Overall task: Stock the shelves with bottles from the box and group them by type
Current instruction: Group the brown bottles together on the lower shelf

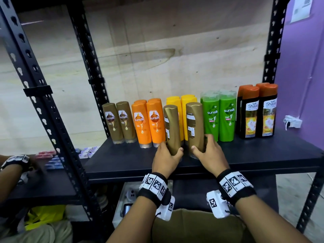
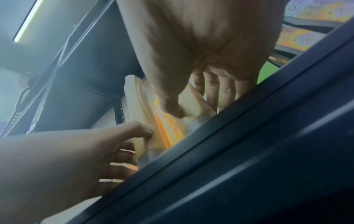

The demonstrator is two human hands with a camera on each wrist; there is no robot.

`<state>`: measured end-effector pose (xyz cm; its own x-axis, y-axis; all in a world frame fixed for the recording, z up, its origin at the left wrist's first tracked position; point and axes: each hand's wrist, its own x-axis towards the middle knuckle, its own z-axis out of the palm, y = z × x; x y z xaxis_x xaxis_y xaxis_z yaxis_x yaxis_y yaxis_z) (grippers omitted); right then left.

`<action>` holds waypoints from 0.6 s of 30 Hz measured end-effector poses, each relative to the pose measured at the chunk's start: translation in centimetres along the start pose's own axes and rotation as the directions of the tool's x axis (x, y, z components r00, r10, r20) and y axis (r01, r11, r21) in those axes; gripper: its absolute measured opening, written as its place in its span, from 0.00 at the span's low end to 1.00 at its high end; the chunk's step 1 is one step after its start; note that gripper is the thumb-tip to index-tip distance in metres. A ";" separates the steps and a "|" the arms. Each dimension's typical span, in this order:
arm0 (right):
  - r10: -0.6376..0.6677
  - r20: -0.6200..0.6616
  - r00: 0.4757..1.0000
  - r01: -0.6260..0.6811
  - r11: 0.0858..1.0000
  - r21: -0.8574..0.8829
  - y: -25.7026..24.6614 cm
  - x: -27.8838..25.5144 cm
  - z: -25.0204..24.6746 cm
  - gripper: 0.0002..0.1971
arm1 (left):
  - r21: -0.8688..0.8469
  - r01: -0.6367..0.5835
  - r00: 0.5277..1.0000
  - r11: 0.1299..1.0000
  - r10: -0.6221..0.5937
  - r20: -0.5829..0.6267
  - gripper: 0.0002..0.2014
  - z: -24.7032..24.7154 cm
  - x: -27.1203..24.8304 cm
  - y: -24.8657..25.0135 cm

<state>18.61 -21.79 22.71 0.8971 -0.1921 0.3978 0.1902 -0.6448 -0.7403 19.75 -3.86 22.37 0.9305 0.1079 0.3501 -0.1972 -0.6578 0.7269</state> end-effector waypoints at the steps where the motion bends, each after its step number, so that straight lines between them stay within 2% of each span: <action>1: 0.001 0.000 1.000 -0.001 1.000 0.002 0.0 -0.1 -0.2 0.33 | -0.007 0.003 1.000 1.000 -0.003 -0.006 0.32 -0.2 -0.3 -0.1; 7: -0.012 0.025 1.000 0.011 1.000 0.009 0.2 0.0 -0.5 0.32 | -0.057 -0.003 1.000 0.998 0.002 -0.011 0.32 -0.7 -1.2 -0.2; 12: -0.011 0.047 0.999 0.009 0.999 0.040 0.2 0.4 0.1 0.31 | -0.069 -0.014 1.000 0.998 0.014 0.004 0.36 -0.6 -1.1 -0.3; 15: -0.005 0.030 1.000 0.000 0.987 0.164 0.0 0.8 0.4 0.33 | -0.116 -0.026 1.000 0.993 0.025 -0.011 0.40 -0.5 -0.7 -0.3; 18: 0.030 0.019 0.999 -0.034 0.943 0.330 -0.3 1.3 0.8 0.30 | -0.208 -0.061 0.998 0.976 0.053 -0.041 0.41 -0.5 -0.1 0.1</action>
<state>20.07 -21.22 23.05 0.9099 -0.1968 0.3652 0.2803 -0.3571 -0.8910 19.44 -3.59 22.69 0.9053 0.1031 0.4121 -0.3131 -0.4939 0.8112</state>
